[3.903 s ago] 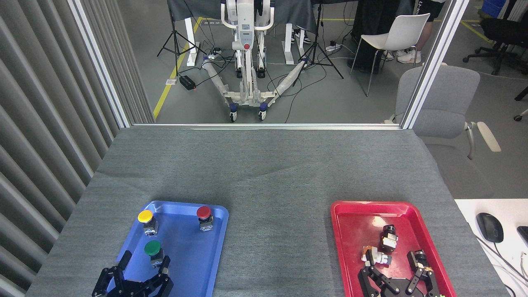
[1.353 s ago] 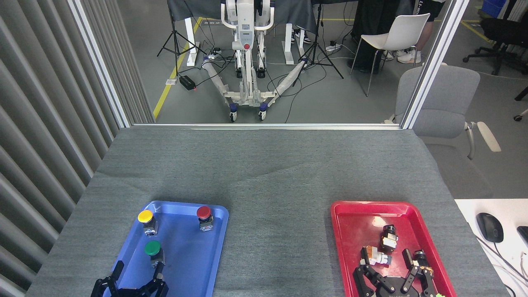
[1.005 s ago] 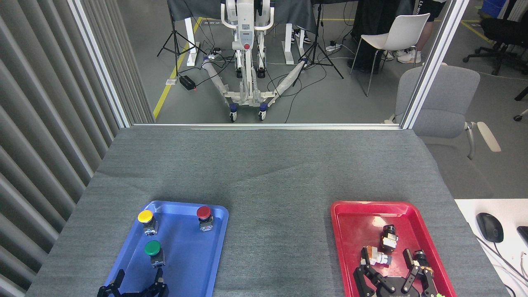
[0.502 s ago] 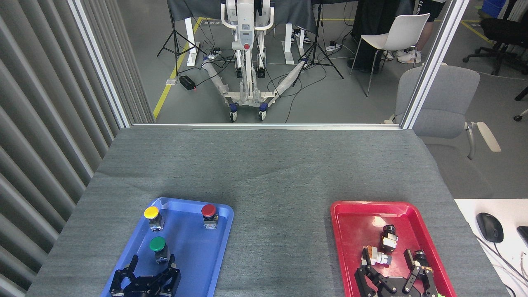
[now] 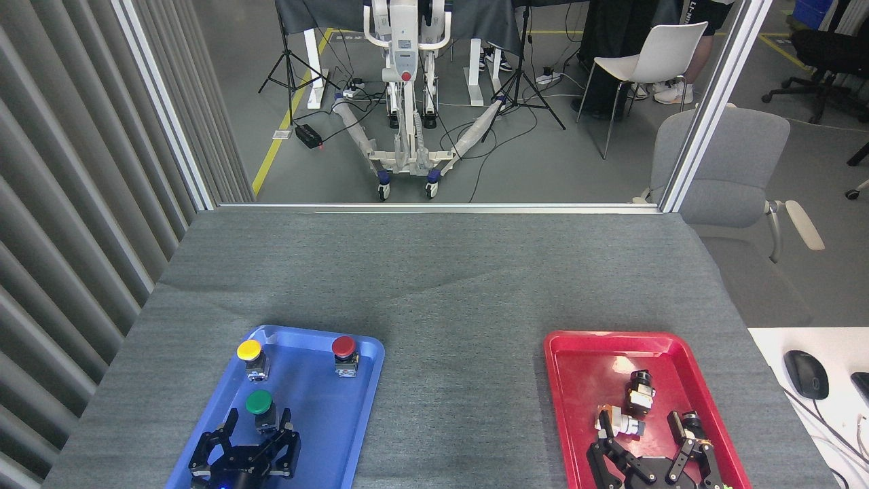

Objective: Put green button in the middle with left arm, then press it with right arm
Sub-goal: 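Close the left hand around the green button in the blue tray, then carry the green button with the left hand toward the table middle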

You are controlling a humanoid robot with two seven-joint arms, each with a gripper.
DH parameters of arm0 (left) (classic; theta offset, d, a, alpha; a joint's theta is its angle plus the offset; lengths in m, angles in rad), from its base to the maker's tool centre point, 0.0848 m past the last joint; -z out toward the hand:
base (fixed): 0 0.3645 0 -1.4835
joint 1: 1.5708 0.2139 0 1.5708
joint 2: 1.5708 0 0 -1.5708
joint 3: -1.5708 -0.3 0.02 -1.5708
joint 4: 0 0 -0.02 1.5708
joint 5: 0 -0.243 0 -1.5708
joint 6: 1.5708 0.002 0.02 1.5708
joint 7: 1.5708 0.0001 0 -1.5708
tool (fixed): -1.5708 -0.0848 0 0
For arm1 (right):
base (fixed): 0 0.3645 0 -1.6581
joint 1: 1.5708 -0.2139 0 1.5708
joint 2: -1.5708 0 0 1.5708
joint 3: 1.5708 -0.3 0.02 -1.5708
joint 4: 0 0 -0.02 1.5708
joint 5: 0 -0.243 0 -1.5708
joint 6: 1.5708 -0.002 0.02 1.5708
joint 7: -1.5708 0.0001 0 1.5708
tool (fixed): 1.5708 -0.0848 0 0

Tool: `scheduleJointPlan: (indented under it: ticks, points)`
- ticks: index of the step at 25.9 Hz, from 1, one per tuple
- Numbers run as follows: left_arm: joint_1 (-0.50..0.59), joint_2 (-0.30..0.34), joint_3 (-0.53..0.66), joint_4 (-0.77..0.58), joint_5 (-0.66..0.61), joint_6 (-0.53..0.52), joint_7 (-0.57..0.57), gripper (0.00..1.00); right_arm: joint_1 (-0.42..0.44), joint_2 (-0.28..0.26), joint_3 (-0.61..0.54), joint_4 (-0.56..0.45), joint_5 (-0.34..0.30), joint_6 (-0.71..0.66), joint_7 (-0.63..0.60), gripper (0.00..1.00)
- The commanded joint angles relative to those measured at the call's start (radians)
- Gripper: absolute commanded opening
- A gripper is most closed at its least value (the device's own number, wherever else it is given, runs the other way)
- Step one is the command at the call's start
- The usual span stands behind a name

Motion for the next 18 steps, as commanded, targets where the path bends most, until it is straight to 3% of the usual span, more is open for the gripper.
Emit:
scheduleJointPlan:
  ticks: [1, 5, 12, 16, 18]
  points:
    - [-0.017, 0.000, -0.008, 0.006, 0.000, 0.000, -0.007, 0.73, 0.001, 0.002, 0.000, -0.001, 0.000, 0.001, -0.001, 1.00]
    - [-0.020, 0.000, -0.016, 0.020, 0.000, 0.000, -0.011, 0.57, 0.001, 0.002, 0.002, -0.003, 0.000, 0.001, -0.001, 1.00]
    - [-0.014, 0.003, -0.070, 0.005, -0.072, -0.034, -0.011, 0.00, 0.001, -0.001, 0.002, -0.001, 0.000, -0.001, -0.001, 1.00]
    - [-0.005, 0.017, -0.099, -0.132, -0.120, -0.195, 0.021, 0.00, -0.004, -0.001, 0.000, 0.005, -0.002, -0.001, -0.001, 1.00]
    - [-0.017, 0.055, -0.205, -0.219, -0.149, -0.272, 0.069, 0.00, -0.004, -0.001, 0.000, 0.005, 0.000, -0.001, -0.001, 1.00]
